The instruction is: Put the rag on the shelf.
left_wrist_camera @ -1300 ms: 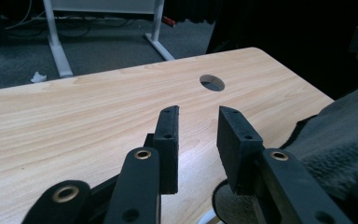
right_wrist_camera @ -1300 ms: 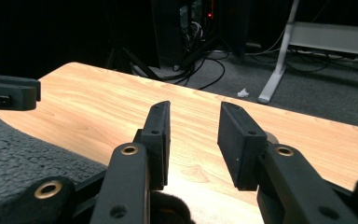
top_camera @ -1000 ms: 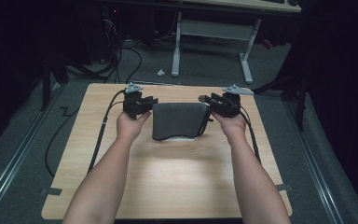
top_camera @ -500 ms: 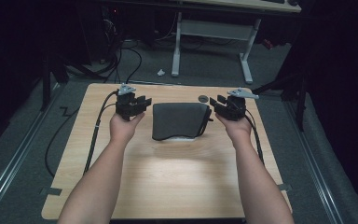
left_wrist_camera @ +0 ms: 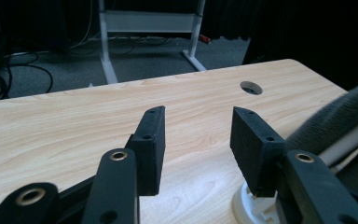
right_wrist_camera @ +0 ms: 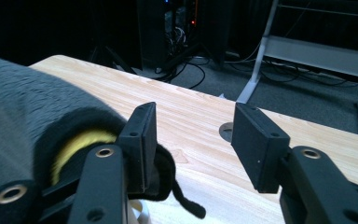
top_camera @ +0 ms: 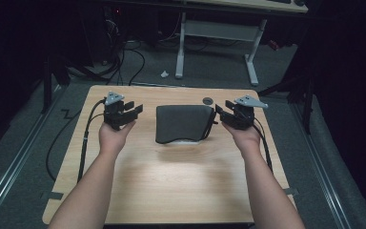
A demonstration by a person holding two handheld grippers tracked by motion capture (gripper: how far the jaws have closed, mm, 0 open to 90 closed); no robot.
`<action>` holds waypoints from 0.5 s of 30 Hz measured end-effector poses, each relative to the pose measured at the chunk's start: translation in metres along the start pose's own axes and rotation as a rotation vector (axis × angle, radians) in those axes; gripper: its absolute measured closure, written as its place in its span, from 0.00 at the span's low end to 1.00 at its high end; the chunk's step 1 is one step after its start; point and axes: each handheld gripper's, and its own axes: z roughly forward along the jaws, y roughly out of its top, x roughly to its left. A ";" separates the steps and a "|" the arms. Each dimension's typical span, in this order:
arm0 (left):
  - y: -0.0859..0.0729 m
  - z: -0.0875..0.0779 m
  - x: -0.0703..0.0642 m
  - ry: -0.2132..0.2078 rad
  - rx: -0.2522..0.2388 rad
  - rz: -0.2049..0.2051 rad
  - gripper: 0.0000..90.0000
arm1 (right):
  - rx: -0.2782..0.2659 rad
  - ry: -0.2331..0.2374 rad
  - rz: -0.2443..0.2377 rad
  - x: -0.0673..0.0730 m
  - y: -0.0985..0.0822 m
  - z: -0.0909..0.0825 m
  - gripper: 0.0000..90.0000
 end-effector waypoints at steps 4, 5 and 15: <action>-0.004 -0.014 -0.006 -0.002 -0.008 0.032 0.60 | 0.007 0.006 -0.002 0.002 -0.002 -0.010 0.51; -0.006 -0.017 -0.007 -0.002 -0.008 0.041 0.60 | 0.013 0.007 -0.006 0.003 -0.002 -0.012 0.50; -0.045 -0.054 -0.037 -0.045 0.009 0.086 0.57 | 0.007 -0.007 -0.099 0.030 -0.023 -0.052 0.44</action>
